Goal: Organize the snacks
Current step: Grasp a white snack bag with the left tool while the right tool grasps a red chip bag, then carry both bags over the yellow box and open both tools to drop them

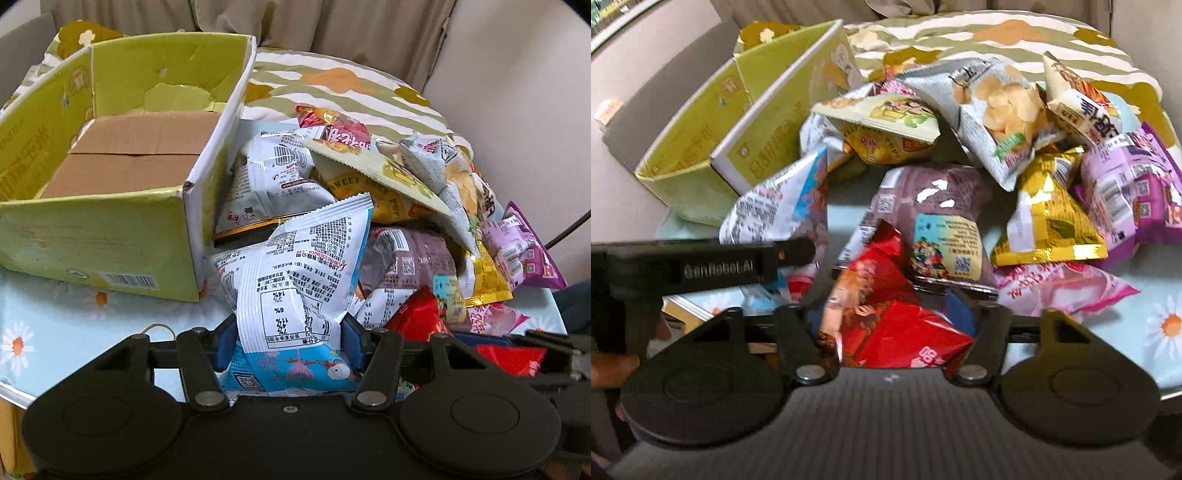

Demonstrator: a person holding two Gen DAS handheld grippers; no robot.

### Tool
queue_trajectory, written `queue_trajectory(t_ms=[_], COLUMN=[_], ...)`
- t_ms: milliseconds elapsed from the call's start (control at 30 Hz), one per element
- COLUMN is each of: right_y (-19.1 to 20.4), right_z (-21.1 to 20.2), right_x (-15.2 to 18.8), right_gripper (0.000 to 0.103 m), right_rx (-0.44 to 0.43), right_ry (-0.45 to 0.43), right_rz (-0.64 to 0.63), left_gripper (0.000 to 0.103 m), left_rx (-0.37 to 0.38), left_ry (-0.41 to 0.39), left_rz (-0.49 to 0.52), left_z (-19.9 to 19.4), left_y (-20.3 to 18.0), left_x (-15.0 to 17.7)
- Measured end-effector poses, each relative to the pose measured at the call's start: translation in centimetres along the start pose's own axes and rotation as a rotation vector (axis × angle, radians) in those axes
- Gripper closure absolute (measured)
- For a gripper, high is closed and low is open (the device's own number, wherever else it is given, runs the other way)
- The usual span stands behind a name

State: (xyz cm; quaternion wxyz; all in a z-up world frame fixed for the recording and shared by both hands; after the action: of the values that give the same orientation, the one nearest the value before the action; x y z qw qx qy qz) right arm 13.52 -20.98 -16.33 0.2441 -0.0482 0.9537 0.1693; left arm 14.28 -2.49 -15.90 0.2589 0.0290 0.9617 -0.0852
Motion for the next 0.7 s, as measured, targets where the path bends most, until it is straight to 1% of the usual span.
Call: queue_trajectory(t_ms=[133, 300, 467, 700], right_y=[0.3, 0.8, 0.5, 0.8], right_z=[0.0, -0.8, -2.5, -5.7], right_x=[-0.3, -0.6, -1.4, -3.9], right_gripper=[0.042, 0.046, 0.046, 0.046], right_rx=[0.006, 0.002, 0.003, -0.008], right_ry=[-0.011, -0.045, -0.08, -0.156], right_rz=[-0.022, -0.021, -0.017, -0.027], left_gripper=[0.043, 0.043, 0.043, 0.043], left_rx=[0.001, 0.002, 0.01, 0.001], left_ry=[-0.008, -0.029, -0.066, -0.153], left_rz=[0.008, 0.028, 0.049, 0.055], left_z=[-0.4, -1.5, -3.3, -7.0], left_y=[0.1, -0.4, -1.2, -2.1], left_x=[0.1, 0.1, -0.7, -2.3])
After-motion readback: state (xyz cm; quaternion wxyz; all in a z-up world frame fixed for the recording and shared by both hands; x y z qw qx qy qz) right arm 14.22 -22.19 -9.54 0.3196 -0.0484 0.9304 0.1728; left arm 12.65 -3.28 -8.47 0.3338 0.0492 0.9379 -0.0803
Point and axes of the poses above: each gripper's, at about its wrist camera, not at the fingertips, and z roughly the way its jaws point, y to its left, x to its underside, the point moved 2 cm from there along z, roughly the way its jaws point, and after that the axes turned 1 degree about y, right-handed, at the moved point
